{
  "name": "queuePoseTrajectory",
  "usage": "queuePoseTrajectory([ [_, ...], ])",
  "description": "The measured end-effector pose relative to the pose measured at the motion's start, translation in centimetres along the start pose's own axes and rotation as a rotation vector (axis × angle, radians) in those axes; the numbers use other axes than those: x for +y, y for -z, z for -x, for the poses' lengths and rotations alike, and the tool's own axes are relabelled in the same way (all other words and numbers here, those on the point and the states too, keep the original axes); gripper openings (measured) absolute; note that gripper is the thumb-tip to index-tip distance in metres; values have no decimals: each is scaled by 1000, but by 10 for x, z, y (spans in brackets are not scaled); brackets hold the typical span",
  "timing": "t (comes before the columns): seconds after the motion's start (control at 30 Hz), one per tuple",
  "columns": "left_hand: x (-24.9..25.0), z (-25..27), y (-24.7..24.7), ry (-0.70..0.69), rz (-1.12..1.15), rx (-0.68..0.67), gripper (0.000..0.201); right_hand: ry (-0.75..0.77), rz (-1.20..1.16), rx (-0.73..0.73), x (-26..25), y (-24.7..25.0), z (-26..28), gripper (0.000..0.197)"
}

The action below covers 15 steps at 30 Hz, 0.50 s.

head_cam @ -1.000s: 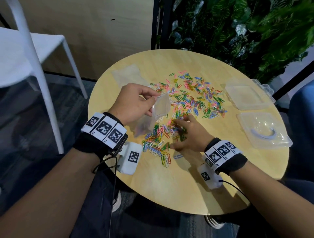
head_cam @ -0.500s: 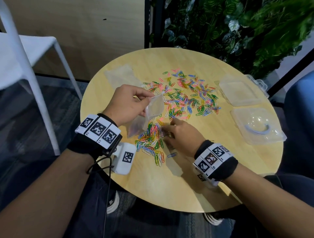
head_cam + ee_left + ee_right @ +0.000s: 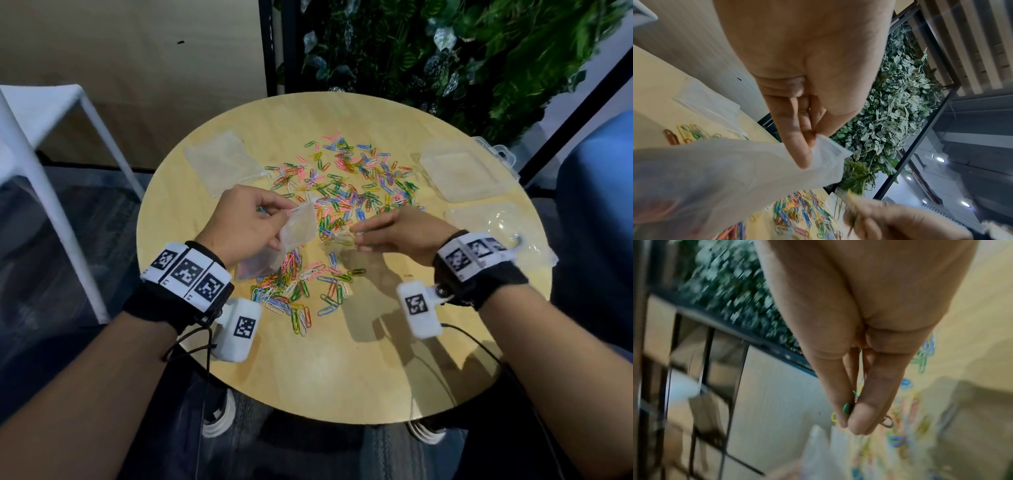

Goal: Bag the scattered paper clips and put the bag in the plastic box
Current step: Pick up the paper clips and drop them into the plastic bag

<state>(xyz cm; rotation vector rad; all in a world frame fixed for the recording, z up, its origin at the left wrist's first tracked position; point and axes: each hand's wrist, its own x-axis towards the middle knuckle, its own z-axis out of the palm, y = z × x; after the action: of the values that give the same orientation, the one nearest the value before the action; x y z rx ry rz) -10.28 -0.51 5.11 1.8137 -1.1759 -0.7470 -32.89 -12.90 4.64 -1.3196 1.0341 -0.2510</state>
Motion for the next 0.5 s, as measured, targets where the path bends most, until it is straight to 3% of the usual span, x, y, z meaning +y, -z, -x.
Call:
queuePoseTrajectory([
  [0.17,3,-2,-18,39,-36,-17,13,32,-392,-140,-21,-7,9,27],
  [0.33,12,-3,-38,12,-43,-67,18,15,-310,-179,-18,-25,8,23],
  [0.5,16,-4,-47,-49,-50,-19,16,-3,-291,-89,-9,-36,1,28],
])
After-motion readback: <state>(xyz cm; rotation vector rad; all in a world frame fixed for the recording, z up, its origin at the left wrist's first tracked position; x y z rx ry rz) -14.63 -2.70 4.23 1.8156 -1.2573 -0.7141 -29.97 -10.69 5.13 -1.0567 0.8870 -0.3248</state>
